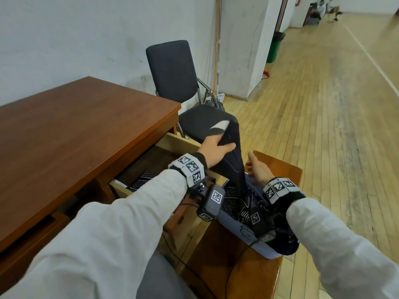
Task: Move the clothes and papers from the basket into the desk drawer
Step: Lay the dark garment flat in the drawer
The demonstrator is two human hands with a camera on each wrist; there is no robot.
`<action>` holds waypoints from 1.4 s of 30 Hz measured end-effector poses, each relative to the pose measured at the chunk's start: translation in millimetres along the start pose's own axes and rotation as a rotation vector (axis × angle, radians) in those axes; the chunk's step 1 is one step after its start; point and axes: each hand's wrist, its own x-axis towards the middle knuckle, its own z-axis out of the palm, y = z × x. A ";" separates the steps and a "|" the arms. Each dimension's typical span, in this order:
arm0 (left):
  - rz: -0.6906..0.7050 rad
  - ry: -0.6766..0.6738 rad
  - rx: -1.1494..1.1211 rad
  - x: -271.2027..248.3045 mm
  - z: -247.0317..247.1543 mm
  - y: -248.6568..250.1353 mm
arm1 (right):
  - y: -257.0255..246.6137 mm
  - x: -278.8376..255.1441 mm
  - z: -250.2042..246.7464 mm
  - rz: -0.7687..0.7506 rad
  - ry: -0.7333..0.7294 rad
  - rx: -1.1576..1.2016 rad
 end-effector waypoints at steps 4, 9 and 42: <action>-0.016 0.014 -0.170 2.0 -26.2 21.9 | -1.4 -5.1 9.2 0.114 -0.129 0.177; -0.057 0.075 -0.230 7.3 -66.0 21.8 | -19.5 -4.5 23.1 0.101 -0.246 0.435; -0.561 0.197 0.691 -4.3 -174.3 -208.0 | -36.4 23.1 186.4 -0.408 -0.351 -1.239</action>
